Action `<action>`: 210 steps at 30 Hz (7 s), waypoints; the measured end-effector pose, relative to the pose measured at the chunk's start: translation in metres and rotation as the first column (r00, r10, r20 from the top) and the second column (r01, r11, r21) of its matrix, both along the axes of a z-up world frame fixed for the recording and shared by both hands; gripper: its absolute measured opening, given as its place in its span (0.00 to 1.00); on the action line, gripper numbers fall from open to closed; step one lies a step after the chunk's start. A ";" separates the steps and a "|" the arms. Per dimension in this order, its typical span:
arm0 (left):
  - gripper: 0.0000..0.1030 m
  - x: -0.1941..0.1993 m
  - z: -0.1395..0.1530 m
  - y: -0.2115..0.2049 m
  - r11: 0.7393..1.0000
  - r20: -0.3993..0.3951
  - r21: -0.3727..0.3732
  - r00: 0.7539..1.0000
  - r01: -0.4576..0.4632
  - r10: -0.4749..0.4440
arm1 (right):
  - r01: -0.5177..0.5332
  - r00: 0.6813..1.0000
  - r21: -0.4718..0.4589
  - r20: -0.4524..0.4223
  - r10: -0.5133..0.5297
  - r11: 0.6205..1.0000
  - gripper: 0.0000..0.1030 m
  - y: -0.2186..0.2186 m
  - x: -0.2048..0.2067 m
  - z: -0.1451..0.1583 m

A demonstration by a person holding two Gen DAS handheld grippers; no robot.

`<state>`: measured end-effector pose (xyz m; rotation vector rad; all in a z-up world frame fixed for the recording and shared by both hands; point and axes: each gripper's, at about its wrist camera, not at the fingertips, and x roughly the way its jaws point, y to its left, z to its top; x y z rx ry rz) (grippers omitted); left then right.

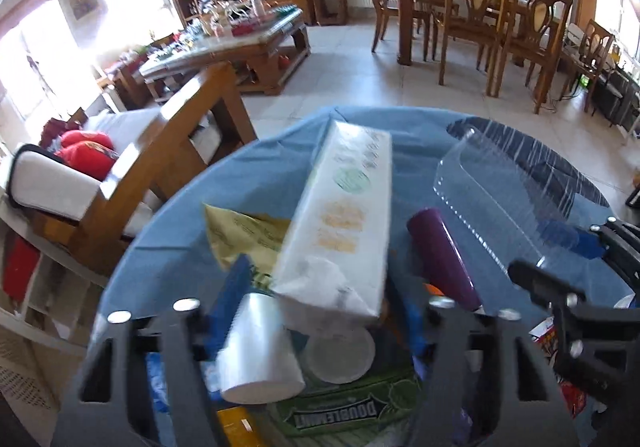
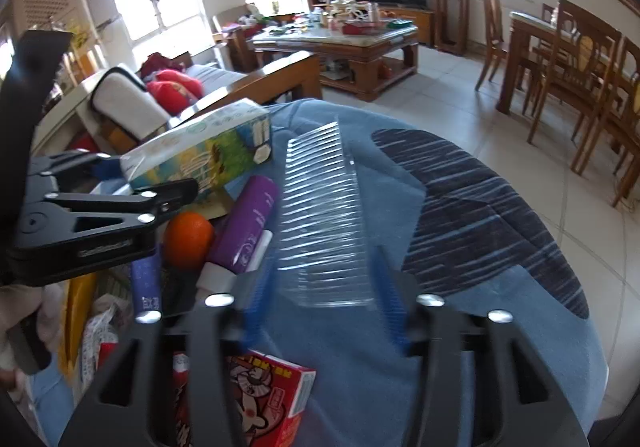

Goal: Collect trash
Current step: 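Grasp the white milk carton with the left tool while the right tool grasps the clear plastic tray, then carry the carton and tray over the black bin with both tools, then open both tools to drop the carton and tray into the bin, then move both tools back over the table, then grasp the yellow snack bag with the left tool while the right tool grasps the red juice box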

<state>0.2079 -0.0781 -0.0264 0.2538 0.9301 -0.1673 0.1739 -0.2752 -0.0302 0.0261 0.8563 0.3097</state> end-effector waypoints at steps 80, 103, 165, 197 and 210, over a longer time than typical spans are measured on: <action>0.38 -0.267 -0.039 -0.369 0.623 -0.053 -0.159 0.623 0.766 -0.780 | 0.524 0.850 -0.088 -0.015 -0.527 0.847 0.36 -0.381 -0.395 -0.022; 0.40 -0.280 -0.030 -0.366 0.616 0.001 -0.089 0.619 0.783 -0.786 | 0.531 0.846 -0.079 -0.008 -0.534 0.843 0.58 -0.373 -0.390 -0.019; 0.91 -0.116 -0.016 0.111 0.876 -0.042 -0.436 0.977 -0.205 0.208 | -0.096 0.994 0.119 0.069 0.088 0.988 0.73 0.025 -0.159 0.030; 0.35 -0.158 0.028 0.095 0.825 0.086 -0.565 0.994 -0.011 0.073 | -0.083 0.991 0.133 0.119 0.067 0.988 0.31 0.003 -0.182 0.051; 0.35 -0.170 0.041 0.025 0.831 0.125 -0.540 0.989 0.131 -0.074 | -0.009 0.986 0.123 0.164 -0.012 0.992 0.31 -0.065 -0.223 0.077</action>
